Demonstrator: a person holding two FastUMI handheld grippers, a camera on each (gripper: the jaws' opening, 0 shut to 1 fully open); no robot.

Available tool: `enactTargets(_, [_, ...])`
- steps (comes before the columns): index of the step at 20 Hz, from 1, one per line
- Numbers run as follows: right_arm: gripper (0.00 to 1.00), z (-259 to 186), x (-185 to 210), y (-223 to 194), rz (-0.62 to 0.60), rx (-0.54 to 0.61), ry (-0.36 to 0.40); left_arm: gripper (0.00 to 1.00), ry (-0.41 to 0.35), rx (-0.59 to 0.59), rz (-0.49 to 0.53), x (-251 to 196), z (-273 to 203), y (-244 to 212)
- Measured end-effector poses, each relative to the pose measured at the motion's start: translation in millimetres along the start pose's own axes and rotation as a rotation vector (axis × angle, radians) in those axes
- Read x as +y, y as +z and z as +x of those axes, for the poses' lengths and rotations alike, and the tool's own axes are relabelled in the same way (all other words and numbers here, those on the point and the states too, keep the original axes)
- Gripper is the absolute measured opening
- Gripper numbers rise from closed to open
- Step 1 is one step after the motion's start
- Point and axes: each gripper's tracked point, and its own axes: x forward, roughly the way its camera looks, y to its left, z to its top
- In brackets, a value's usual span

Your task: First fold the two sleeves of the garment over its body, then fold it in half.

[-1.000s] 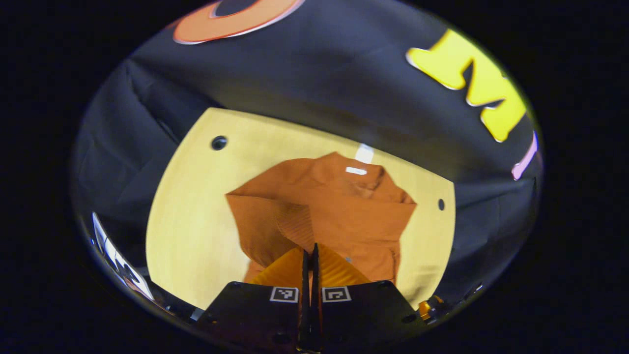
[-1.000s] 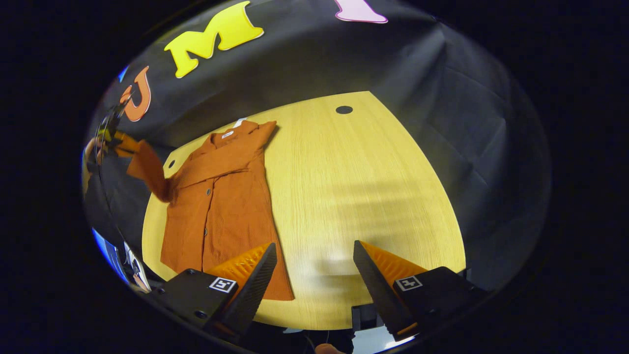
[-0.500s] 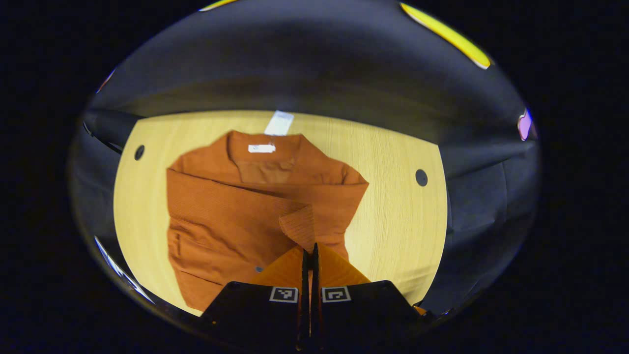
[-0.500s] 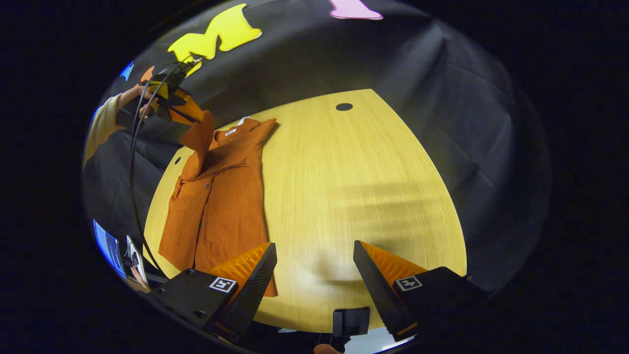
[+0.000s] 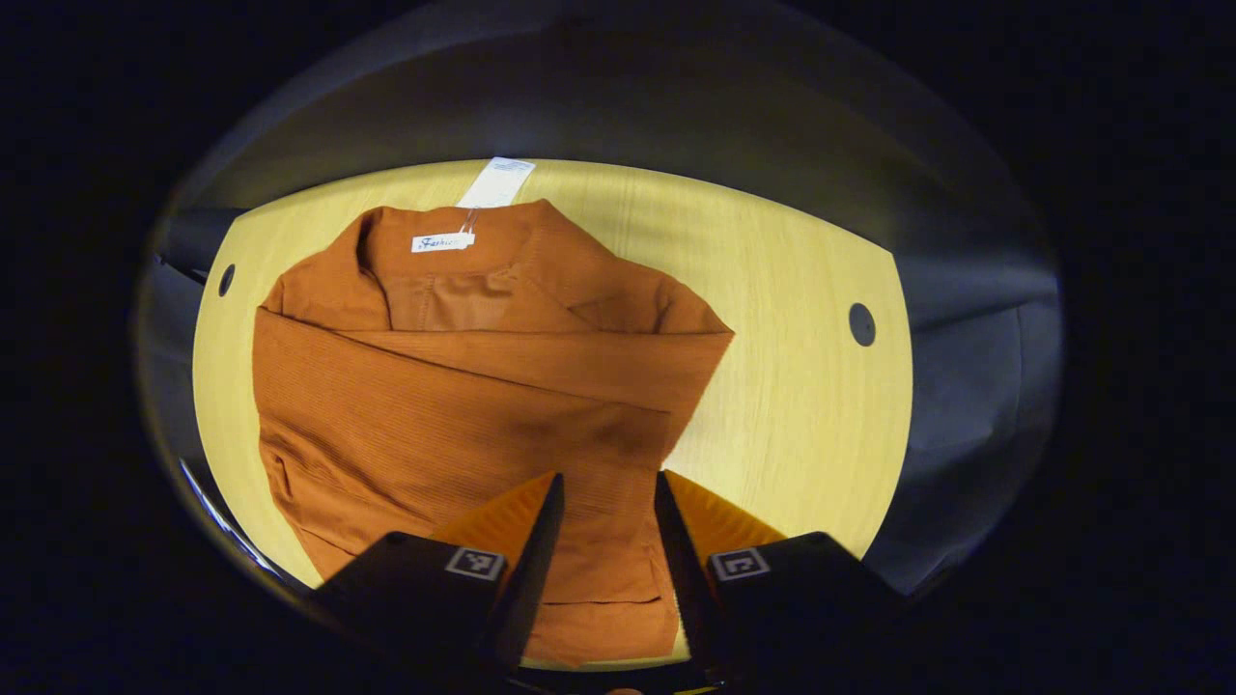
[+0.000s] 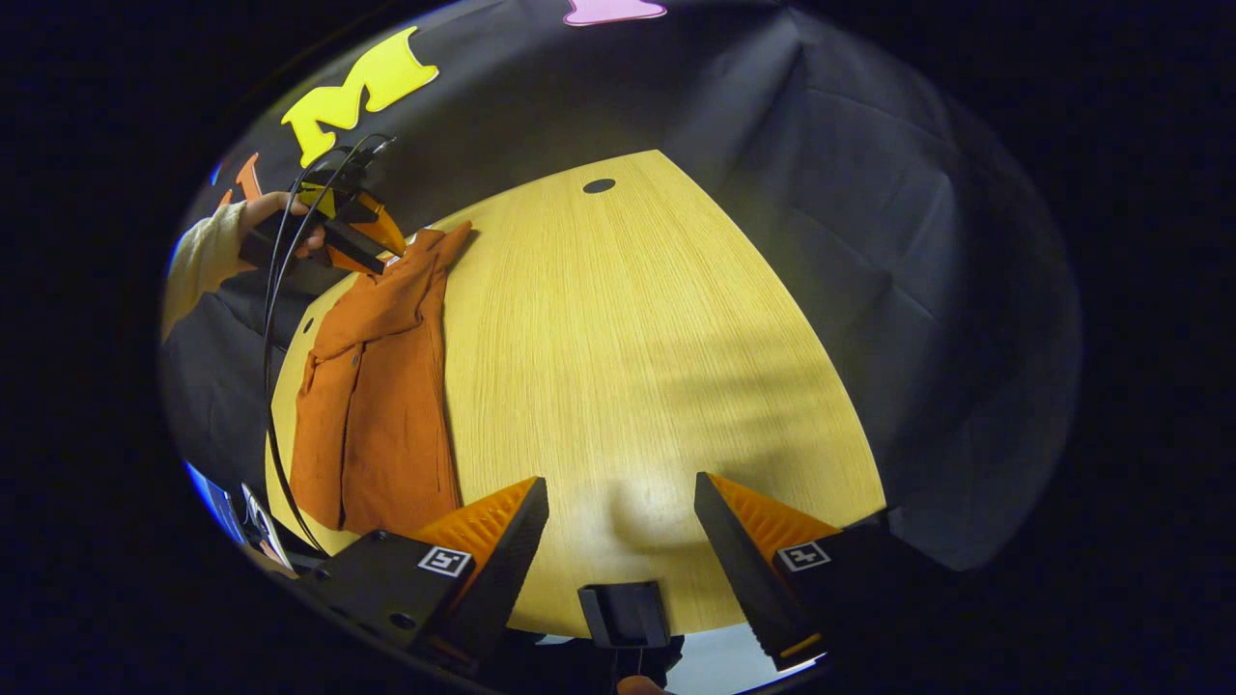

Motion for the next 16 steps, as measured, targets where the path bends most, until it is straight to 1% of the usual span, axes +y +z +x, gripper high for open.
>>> enactTargets(1, [0.98, -0.9, 5.1, 3.3, -0.012, -0.002, 0.003, 0.62, -0.036, -0.012, 0.015, -4.0, -7.7, -3.5])
enactTargets(2, [0.98, -1.6, 12.0, 8.1, -0.026, -0.004, 0.008, 0.82, -0.068, -0.034, 0.033, -3.4, -15.9, -5.2])
enactTargets(3, [0.98, -2.3, 20.9, 12.4, -0.039, -0.005, 0.016, 0.89, -0.089, -0.054, 0.047, -1.3, -27.9, -11.3])
enactTargets(4, [0.98, -2.5, 31.7, 17.9, -0.053, -0.007, 0.027, 1.0, -0.108, -0.073, 0.062, 5.3, -40.5, -19.4])
enactTargets(7, [0.98, 0.0, 61.6, 25.2, -0.115, -0.008, 0.048, 1.0, -0.135, -0.134, 0.097, 39.8, -70.7, -44.8])
enactTargets(8, [0.94, 0.9, 71.5, 24.2, -0.133, -0.002, 0.056, 1.0, -0.132, -0.154, 0.107, 55.9, -79.1, -54.4])
enactTargets(9, [0.94, 3.3, 83.1, 22.6, -0.141, 0.008, 0.065, 1.0, -0.119, -0.164, 0.124, 75.2, -85.9, -64.6])
enactTargets(10, [0.99, 3.2, 96.7, 21.8, -0.135, 0.018, 0.084, 1.0, -0.102, -0.178, 0.131, 94.4, -90.0, -74.7])
enactTargets(11, [0.98, 3.2, 113.1, 23.7, -0.13, 0.024, 0.106, 1.0, -0.079, -0.194, 0.134, 116.8, -94.1, -83.5])
enactTargets(13, [0.98, 3.3, 137.8, 22.5, -0.147, 0.031, 0.132, 1.0, -0.038, -0.207, 0.104, 161.5, -99.7, -107.7])
enactTargets(16, [0.98, 5.3, 160.8, 15.9, -0.22, 0.047, 0.137, 1.0, -0.042, -0.187, 0.007, 213.7, -97.6, -150.9])
